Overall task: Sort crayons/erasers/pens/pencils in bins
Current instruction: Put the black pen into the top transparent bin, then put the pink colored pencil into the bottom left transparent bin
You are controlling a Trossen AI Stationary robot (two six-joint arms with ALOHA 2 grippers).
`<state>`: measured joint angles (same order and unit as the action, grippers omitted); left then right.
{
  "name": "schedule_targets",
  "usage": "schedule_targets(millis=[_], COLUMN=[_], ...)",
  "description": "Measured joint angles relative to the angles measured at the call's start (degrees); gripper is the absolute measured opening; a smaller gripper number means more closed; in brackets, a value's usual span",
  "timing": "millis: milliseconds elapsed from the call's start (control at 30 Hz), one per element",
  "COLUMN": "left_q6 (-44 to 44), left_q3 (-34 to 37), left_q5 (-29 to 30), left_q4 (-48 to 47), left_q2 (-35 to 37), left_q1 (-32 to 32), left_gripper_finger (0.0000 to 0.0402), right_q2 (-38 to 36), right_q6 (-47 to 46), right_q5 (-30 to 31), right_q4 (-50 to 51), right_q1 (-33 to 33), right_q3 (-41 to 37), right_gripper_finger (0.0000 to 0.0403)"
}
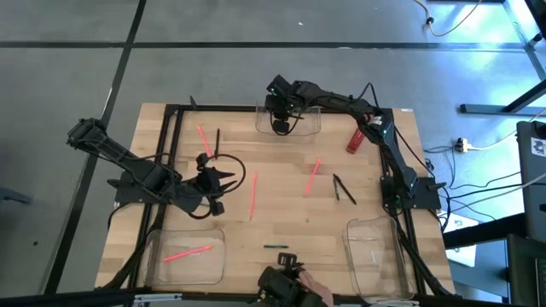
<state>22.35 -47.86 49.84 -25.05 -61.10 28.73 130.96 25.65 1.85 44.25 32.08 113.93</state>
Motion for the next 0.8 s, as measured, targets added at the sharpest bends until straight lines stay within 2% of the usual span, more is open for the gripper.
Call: schedule_targets(millis=[167,333,800], left_q6=[0.02,0.02,0.07], left_q3=[0.00,0.00,0.00], left_q5=[0.00,0.00,0.00], left_q4=[-0.01,-0.01,-0.01], left_q2=[0.00,0.00,0.00], left_q1=[0.00,0.00,0.00], left_gripper_finger=[0.0089,0.0089,0.0089], right_q2=[0.00,0.00,0.00], right_q6=[0.02,0.20,0.18], right_q5=[0.25,4.95,5.18], right_q4=[0.09,-0.02,-0.46], right_q1=[0.02,0.09,0.07], right_q3=[0.00,0.00,0.00], right_gripper_finger=[0.0075,0.0083,0.0065])
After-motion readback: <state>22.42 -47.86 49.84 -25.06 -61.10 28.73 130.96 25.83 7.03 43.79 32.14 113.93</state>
